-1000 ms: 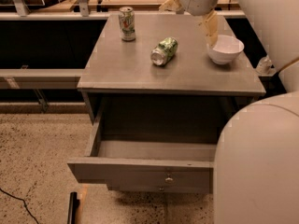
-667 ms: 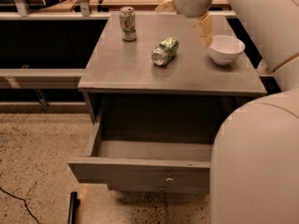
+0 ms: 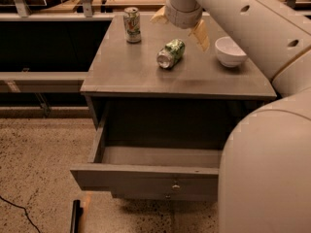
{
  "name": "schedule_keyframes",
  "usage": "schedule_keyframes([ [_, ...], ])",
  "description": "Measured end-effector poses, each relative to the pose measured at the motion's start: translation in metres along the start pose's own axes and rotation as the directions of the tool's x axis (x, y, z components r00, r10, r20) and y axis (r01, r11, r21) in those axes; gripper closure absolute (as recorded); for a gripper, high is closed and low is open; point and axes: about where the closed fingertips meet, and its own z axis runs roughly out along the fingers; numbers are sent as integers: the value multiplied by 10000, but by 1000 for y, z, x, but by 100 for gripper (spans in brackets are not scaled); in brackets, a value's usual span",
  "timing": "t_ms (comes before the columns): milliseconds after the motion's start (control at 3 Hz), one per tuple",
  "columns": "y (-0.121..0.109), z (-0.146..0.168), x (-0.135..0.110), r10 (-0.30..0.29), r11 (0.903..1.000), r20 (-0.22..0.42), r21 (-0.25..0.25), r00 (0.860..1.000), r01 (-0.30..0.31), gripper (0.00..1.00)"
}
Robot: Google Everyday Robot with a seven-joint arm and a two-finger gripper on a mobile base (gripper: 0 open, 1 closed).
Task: Place green can into top drawer
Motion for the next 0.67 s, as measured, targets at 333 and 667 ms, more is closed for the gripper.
schedule_keyframes([
  [333,-7,24,4,-457,9988,-276,-209,9986,451,0],
  [667,-7,54,9,-662,9964,-91,-536,9978,656,0],
])
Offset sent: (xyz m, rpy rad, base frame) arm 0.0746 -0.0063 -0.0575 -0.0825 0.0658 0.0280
